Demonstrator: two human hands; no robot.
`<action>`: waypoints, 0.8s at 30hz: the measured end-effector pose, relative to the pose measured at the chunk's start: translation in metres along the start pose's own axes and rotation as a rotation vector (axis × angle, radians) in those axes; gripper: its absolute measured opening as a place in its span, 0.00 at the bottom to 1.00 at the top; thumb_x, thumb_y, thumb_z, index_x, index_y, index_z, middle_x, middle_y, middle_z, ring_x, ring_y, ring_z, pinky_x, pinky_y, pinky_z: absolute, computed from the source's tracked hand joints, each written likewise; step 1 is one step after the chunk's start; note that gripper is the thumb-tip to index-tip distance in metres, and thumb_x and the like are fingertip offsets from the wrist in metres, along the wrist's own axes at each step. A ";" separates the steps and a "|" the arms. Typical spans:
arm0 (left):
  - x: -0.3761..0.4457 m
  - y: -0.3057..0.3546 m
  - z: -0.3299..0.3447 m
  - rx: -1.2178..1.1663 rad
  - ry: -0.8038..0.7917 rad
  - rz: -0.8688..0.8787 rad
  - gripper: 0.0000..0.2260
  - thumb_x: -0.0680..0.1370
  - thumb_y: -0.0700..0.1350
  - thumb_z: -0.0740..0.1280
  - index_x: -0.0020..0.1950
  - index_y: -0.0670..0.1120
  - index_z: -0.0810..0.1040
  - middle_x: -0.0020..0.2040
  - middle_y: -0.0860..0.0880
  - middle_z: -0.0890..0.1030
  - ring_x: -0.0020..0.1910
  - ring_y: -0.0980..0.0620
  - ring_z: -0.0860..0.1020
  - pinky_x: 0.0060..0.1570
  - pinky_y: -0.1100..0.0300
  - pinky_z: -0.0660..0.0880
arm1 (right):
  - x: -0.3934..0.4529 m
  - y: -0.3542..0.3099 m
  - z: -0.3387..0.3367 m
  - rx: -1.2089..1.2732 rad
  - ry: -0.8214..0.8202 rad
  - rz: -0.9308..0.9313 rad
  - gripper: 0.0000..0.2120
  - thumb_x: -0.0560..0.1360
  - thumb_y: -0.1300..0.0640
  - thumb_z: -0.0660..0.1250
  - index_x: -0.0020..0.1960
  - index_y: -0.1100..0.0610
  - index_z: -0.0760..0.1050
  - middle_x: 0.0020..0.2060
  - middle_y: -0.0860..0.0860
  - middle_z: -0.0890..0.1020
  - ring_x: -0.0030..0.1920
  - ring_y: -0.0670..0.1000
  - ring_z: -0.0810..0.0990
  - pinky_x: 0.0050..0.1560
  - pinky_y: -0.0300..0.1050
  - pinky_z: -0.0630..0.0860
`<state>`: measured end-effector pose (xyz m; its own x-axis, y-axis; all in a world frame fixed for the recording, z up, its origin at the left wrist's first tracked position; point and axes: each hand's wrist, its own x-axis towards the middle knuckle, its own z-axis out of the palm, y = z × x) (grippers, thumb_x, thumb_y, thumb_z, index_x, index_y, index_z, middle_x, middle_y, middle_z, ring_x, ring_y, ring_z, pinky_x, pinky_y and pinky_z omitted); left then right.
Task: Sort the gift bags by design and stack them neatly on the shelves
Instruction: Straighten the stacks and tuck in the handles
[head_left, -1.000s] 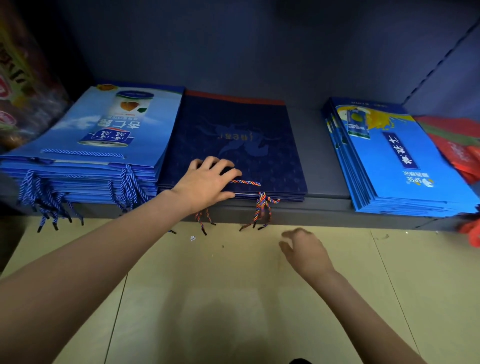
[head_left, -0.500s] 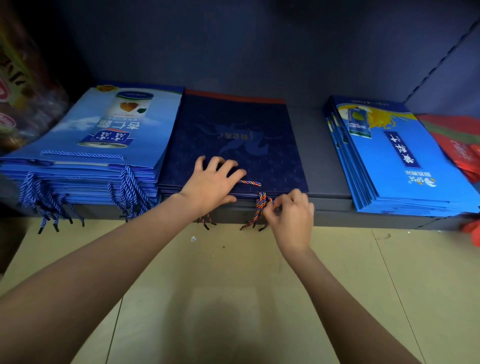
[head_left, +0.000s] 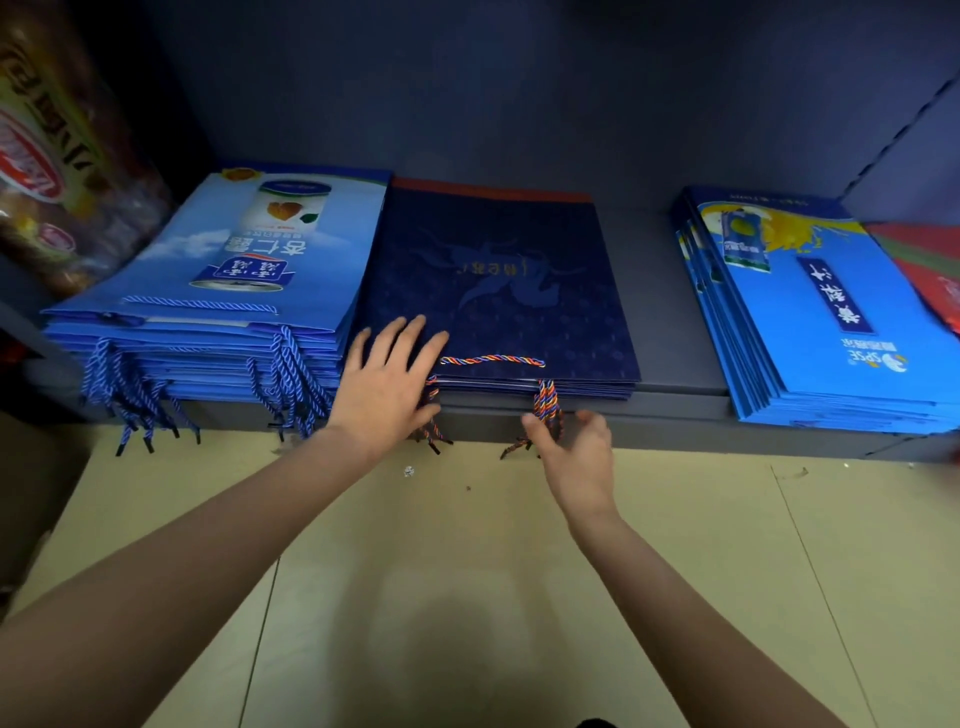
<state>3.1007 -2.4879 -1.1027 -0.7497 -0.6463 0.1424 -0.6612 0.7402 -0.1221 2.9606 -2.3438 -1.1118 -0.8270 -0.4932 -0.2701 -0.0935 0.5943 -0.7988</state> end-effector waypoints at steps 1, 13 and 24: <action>-0.005 -0.002 0.006 -0.009 0.023 -0.031 0.36 0.63 0.51 0.78 0.69 0.45 0.70 0.67 0.42 0.72 0.66 0.42 0.71 0.64 0.44 0.67 | 0.002 -0.005 0.008 0.022 0.041 0.027 0.27 0.72 0.49 0.70 0.63 0.65 0.68 0.58 0.60 0.74 0.59 0.59 0.73 0.56 0.45 0.68; -0.073 -0.011 0.004 -0.219 0.252 0.153 0.31 0.62 0.43 0.76 0.63 0.45 0.69 0.63 0.44 0.73 0.61 0.47 0.69 0.64 0.50 0.60 | -0.012 0.003 0.009 -0.835 -0.289 -0.139 0.19 0.80 0.45 0.51 0.60 0.60 0.67 0.60 0.57 0.74 0.60 0.59 0.74 0.58 0.50 0.68; -0.025 -0.028 -0.030 0.094 0.193 0.218 0.20 0.72 0.47 0.68 0.64 0.47 0.74 0.62 0.46 0.77 0.62 0.46 0.74 0.67 0.48 0.59 | 0.057 -0.060 -0.052 -0.825 -0.365 -0.351 0.51 0.61 0.42 0.77 0.75 0.43 0.50 0.75 0.59 0.47 0.73 0.65 0.52 0.71 0.58 0.57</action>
<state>3.1390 -2.4866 -1.0731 -0.8613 -0.4202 0.2856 -0.4915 0.8314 -0.2593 2.8900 -2.3746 -1.0516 -0.4672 -0.8121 -0.3496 -0.7774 0.5656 -0.2751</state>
